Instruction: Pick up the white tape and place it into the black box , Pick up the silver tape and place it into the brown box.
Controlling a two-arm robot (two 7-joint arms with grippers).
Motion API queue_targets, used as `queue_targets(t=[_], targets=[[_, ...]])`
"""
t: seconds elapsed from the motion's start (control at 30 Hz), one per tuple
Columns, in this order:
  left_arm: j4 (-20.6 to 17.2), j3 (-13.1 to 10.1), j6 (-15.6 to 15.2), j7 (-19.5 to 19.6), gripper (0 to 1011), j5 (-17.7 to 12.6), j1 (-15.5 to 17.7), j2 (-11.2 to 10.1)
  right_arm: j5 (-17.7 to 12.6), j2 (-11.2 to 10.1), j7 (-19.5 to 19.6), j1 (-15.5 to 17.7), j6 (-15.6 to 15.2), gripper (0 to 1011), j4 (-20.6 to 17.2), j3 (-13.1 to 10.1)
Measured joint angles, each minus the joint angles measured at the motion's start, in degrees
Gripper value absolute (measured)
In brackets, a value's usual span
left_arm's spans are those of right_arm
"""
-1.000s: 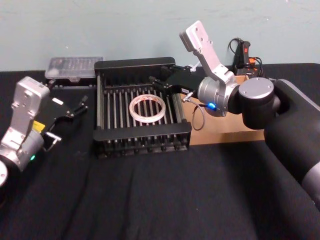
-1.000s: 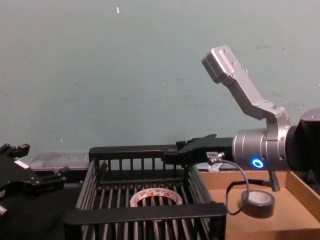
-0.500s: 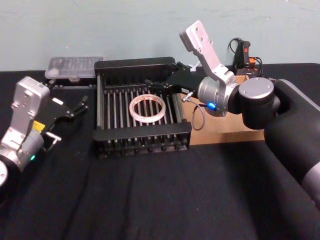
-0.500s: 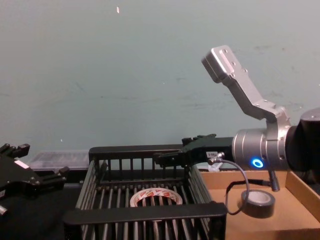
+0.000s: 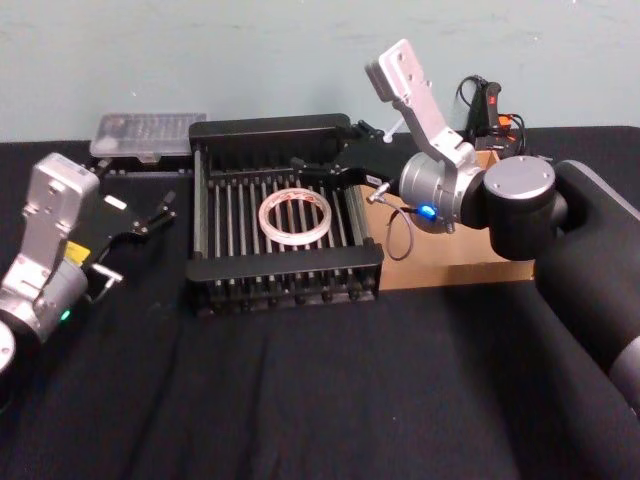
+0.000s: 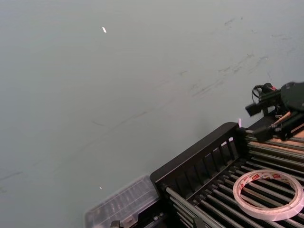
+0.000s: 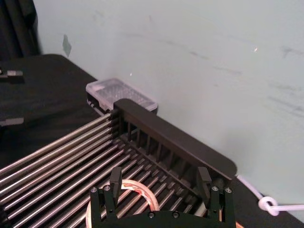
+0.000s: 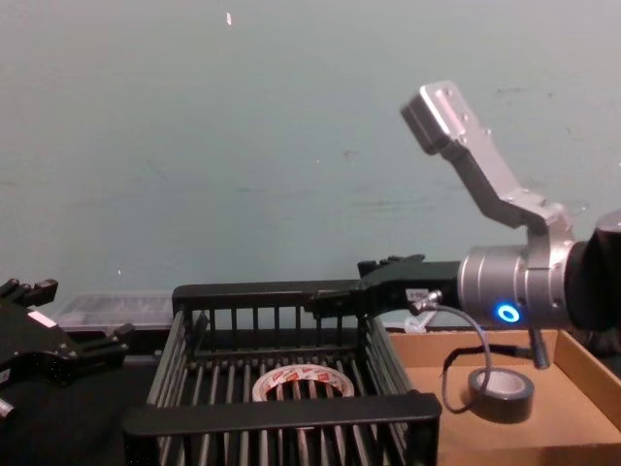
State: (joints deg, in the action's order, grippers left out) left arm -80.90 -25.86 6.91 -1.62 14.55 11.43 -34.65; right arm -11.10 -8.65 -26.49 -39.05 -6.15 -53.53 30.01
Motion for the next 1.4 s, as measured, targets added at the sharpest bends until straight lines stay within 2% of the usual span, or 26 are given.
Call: queue_targets(t=[0.13, 0.3, 0.43, 0.57, 0.83, 1.1, 1.4], targets=[[0.0, 0.0, 0.0, 0.0, 1001, 0.0, 0.0, 0.0, -0.1, -0.8, 0.5, 1.1, -0.2, 1002, -2.4, -0.9], [0.0, 0.0, 0.0, 0.0, 1001, 0.0, 0.0, 0.0, -0.3, -2.8, 2.2, 3.7, -0.7, 1003, -7.9, -2.8], [0.0, 0.0, 0.0, 0.0, 1001, 0.0, 0.0, 0.0, -0.6, -4.8, 4.2, 6.8, -1.3, 1002, -13.0, -5.0], [0.0, 0.0, 0.0, 0.0, 1001, 0.0, 0.0, 0.0, -0.7, -6.0, 5.9, 9.2, -1.6, 1002, -16.0, -6.6], [0.0, 0.0, 0.0, 0.0, 1001, 0.0, 0.0, 0.0, 0.3, -8.1, 11.6, 16.4, -1.2, 1002, -21.8, -11.3], [0.0, 0.0, 0.0, 0.0, 1001, 0.0, 0.0, 0.0, 2.5, -8.6, 15.6, 21.2, 1.2, 1002, -24.0, -13.9], [0.0, 0.0, 0.0, 0.0, 1001, 0.0, 0.0, 0.0, 4.5, -8.3, 16.7, 24.1, 3.4, 1002, -23.7, -15.0]])
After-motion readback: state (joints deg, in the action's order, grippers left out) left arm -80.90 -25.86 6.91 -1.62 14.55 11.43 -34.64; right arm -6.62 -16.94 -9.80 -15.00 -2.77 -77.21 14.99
